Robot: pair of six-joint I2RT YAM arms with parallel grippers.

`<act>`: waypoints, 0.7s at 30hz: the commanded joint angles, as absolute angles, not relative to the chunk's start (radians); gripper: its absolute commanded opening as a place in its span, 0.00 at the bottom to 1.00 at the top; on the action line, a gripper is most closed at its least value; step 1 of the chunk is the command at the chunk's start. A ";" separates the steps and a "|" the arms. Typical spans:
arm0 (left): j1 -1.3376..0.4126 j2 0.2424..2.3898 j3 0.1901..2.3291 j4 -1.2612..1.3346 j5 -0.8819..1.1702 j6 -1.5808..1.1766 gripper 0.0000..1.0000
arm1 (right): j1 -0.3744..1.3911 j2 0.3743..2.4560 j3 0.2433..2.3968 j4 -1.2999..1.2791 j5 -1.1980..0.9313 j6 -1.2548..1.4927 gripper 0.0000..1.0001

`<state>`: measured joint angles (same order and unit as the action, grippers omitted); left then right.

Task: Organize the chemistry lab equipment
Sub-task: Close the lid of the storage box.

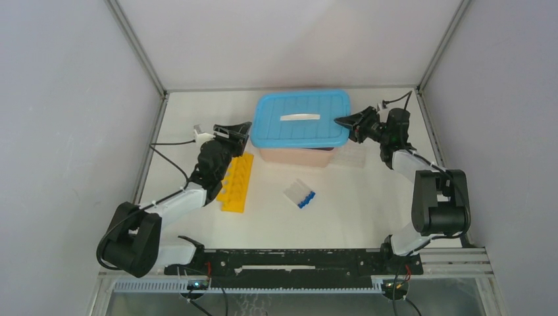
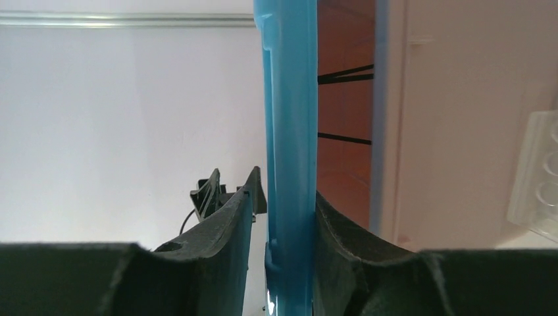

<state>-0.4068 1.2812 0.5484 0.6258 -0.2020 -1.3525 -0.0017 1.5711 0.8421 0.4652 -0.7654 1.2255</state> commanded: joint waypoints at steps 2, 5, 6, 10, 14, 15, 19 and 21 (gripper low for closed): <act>-0.398 1.279 0.599 0.666 -0.192 -1.322 0.66 | -0.025 1.518 0.860 0.396 -0.741 1.141 0.44; -0.396 1.281 0.603 0.666 -0.191 -1.322 0.66 | -0.025 1.511 0.866 0.355 -0.730 1.112 0.46; -0.396 1.281 0.603 0.666 -0.190 -1.321 0.66 | -0.026 1.510 0.869 0.344 -0.729 1.105 0.46; -0.394 1.278 0.600 0.666 -0.192 -1.322 0.66 | -0.025 1.503 0.891 0.281 -0.720 1.059 0.48; -0.393 1.280 0.598 0.666 -0.192 -1.324 0.66 | -0.017 1.495 0.927 0.178 -0.700 0.988 0.48; -0.392 1.278 0.598 0.666 -0.192 -1.325 0.66 | -0.015 1.493 0.932 0.159 -0.693 0.972 0.48; -0.390 1.278 0.597 0.666 -0.190 -1.325 0.65 | -0.009 1.483 0.942 0.105 -0.669 0.923 0.49; -0.388 1.278 0.595 0.666 -0.189 -1.325 0.66 | -0.008 1.483 0.951 0.074 -0.658 0.898 0.49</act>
<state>-0.4004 1.2812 0.5484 0.6258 -0.2020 -1.3521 -0.0162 1.5269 0.8982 0.1356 -0.6907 0.9848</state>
